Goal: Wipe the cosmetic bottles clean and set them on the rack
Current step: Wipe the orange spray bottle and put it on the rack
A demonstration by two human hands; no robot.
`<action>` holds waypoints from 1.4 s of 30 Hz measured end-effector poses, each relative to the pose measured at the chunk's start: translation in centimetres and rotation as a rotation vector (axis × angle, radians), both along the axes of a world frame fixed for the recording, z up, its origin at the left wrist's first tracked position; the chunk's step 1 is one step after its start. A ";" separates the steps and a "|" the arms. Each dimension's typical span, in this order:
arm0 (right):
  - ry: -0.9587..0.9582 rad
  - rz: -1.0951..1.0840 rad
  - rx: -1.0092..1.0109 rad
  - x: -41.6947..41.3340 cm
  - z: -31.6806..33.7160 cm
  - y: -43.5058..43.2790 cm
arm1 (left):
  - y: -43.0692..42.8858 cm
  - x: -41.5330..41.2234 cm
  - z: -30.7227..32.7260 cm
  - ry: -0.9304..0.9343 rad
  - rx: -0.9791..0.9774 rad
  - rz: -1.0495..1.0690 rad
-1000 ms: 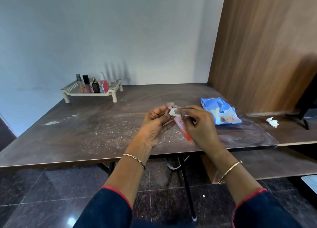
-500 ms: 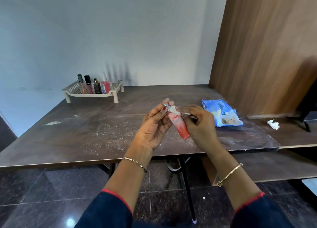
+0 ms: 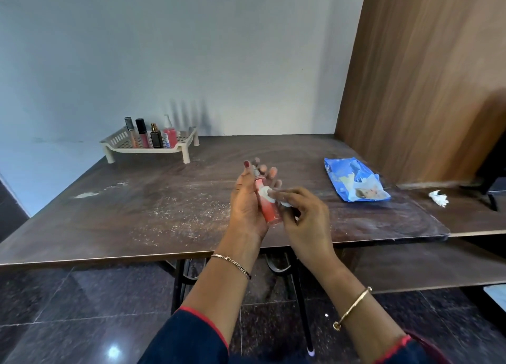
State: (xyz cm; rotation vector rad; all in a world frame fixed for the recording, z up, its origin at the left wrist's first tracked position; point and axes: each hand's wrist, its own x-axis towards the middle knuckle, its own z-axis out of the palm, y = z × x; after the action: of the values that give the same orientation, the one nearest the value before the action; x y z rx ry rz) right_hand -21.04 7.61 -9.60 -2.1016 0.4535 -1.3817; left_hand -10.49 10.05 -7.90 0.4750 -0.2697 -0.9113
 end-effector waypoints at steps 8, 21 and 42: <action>0.083 -0.010 -0.030 2.2 1.4 -1.4 | 0.6 0.9 -0.2 0.103 -0.007 -0.033; 0.105 -0.052 -0.124 2.5 0.9 -0.1 | -0.3 1.2 -1.2 0.251 0.035 -0.060; 0.174 -0.062 -0.103 3.2 1.7 0.1 | 1.6 1.7 -2.4 0.090 0.011 -0.202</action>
State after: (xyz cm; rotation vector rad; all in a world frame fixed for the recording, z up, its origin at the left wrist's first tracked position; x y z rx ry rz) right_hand -17.83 7.69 -7.91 -2.3213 0.5307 -1.2862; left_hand -8.81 11.66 -10.32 0.4206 -0.2338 -1.1288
